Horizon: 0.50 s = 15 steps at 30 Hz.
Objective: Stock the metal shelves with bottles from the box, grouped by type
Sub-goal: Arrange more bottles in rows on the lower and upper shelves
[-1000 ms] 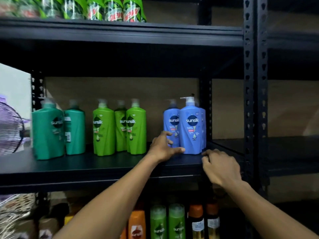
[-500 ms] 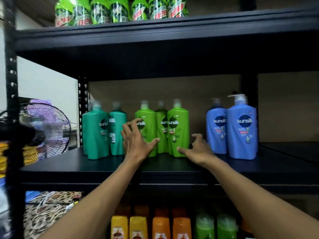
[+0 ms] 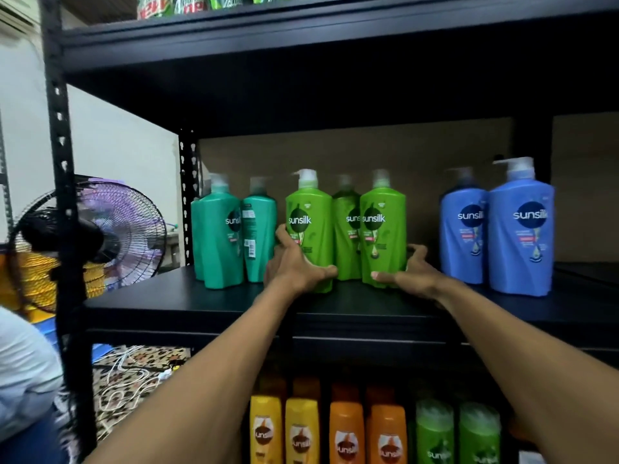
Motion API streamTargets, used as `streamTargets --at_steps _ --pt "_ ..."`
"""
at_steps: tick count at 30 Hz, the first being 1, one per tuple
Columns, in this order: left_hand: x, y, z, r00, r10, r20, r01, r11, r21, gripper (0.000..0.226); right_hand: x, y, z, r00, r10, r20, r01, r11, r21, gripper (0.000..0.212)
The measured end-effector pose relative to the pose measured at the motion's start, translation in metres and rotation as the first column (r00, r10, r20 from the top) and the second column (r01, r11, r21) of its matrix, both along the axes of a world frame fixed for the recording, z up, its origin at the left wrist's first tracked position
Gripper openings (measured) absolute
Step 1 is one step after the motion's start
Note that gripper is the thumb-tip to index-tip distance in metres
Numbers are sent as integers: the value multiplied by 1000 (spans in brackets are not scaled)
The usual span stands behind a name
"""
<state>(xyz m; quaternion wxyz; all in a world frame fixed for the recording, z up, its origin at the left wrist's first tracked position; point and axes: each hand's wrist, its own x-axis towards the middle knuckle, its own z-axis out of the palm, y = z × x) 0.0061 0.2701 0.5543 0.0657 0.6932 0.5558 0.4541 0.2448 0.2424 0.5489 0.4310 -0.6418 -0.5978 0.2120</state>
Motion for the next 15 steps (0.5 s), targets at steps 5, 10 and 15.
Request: streamTargets --at_steps 5,10,15 --pt "-44 -38 -6 998 41 -46 -39 998 49 120 -5 -8 1 997 31 67 -27 998 -60 114" --pt "-77 -57 -4 994 105 -21 -104 992 66 108 -7 -10 -1 997 33 70 -29 998 -53 115" --pt "-78 -58 -8 991 123 49 -126 990 65 110 -9 -11 1 998 45 32 -44 999 -20 119"
